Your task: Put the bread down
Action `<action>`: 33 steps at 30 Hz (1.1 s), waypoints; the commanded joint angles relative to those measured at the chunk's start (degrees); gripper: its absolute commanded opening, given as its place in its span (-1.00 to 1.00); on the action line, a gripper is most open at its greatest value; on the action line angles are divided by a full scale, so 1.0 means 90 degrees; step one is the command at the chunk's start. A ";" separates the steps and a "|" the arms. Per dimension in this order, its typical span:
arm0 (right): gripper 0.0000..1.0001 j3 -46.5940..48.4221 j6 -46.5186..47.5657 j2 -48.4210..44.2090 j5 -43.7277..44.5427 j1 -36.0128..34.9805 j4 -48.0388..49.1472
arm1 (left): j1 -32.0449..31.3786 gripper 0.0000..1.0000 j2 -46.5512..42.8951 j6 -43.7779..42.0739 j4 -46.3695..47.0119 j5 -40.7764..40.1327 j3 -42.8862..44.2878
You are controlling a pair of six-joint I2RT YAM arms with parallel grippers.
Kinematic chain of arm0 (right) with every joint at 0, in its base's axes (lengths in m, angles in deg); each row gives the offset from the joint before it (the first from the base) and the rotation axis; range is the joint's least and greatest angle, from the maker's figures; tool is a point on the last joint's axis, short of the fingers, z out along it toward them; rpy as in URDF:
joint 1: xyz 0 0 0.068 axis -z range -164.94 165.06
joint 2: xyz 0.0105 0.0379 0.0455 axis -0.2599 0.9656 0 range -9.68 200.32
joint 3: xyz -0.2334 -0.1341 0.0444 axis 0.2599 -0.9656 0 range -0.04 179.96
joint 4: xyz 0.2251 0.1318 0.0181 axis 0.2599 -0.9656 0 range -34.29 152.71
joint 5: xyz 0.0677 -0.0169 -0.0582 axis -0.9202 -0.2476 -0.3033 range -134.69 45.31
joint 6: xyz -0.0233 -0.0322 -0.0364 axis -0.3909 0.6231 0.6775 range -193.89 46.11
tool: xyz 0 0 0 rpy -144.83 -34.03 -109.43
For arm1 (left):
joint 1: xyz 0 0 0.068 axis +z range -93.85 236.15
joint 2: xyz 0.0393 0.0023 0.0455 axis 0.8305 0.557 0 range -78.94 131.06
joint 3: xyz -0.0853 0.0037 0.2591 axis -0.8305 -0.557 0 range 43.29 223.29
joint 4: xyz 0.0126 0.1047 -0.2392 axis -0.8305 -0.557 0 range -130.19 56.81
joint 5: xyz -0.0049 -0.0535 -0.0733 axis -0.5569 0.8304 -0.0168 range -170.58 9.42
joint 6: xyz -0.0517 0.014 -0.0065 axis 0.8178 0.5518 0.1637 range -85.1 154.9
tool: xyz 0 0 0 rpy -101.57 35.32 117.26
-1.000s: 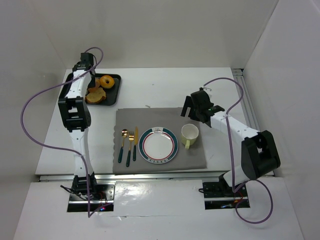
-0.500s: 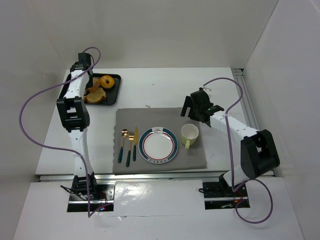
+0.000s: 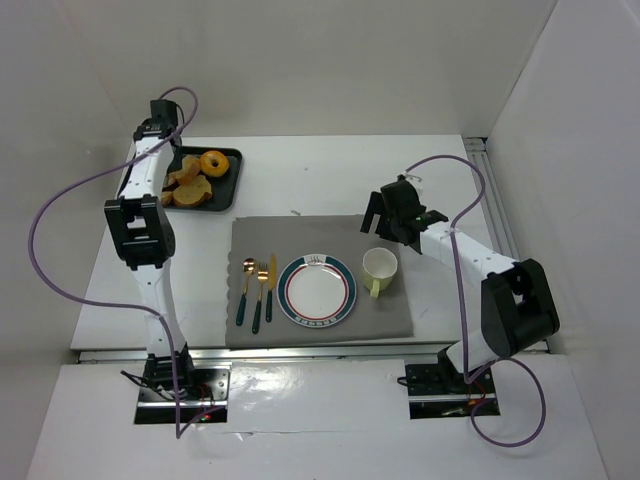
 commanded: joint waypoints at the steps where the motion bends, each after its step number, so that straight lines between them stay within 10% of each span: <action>1: 1.00 0.0102 0.0053 -0.0166 -0.0088 -0.0051 0.0437 | -0.0026 -0.16 -0.0800 0.0171 0.0247 -0.0309 -0.0167; 20: 1.00 0.0181 0.0053 -0.0702 -0.0293 -0.0051 0.0418 | -0.2027 -0.21 -0.2344 0.1165 -0.1108 -0.1258 -0.1017; 33: 1.00 -0.0200 0.0239 -0.2489 0.0419 -0.0051 -0.0402 | -0.4224 -0.23 -0.5622 0.2563 -0.1842 -0.0193 -0.4393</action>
